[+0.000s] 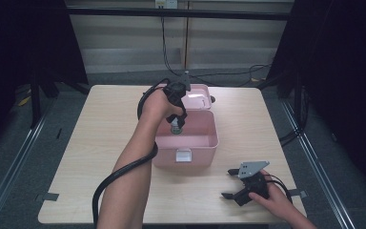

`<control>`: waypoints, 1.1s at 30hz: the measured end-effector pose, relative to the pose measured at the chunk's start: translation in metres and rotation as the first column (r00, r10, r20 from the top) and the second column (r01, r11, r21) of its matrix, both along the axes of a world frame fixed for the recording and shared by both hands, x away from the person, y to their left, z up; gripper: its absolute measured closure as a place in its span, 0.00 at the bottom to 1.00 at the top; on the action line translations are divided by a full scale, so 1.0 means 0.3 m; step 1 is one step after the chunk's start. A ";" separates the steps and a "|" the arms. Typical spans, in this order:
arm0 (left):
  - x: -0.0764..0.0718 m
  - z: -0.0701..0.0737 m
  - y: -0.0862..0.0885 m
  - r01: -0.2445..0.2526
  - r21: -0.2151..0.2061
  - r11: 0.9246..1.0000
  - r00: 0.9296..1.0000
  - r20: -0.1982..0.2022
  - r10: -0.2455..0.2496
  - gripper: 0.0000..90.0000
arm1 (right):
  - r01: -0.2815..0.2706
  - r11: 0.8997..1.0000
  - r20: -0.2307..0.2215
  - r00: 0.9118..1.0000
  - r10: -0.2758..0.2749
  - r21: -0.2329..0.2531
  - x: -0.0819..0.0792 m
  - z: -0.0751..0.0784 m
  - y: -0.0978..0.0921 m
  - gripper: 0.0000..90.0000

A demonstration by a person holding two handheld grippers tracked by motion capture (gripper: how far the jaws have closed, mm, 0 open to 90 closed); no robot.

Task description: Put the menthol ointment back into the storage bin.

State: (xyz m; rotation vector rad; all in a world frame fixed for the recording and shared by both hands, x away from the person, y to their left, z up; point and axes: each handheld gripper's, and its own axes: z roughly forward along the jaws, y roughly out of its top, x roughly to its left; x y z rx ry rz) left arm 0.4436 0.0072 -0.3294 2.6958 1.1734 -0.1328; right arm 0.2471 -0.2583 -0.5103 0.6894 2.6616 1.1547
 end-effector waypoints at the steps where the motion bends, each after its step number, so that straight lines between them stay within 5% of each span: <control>1: 0.000 0.000 0.000 0.000 0.000 1.000 1.000 0.000 0.000 0.56 | 0.001 1.000 -0.001 1.000 -0.001 0.000 0.000 0.000 0.000 0.12; 33: 0.068 -0.172 -0.028 -0.122 0.019 0.992 0.992 0.024 0.122 0.56 | -0.002 1.000 0.008 1.000 0.002 -0.001 0.001 0.000 0.000 0.12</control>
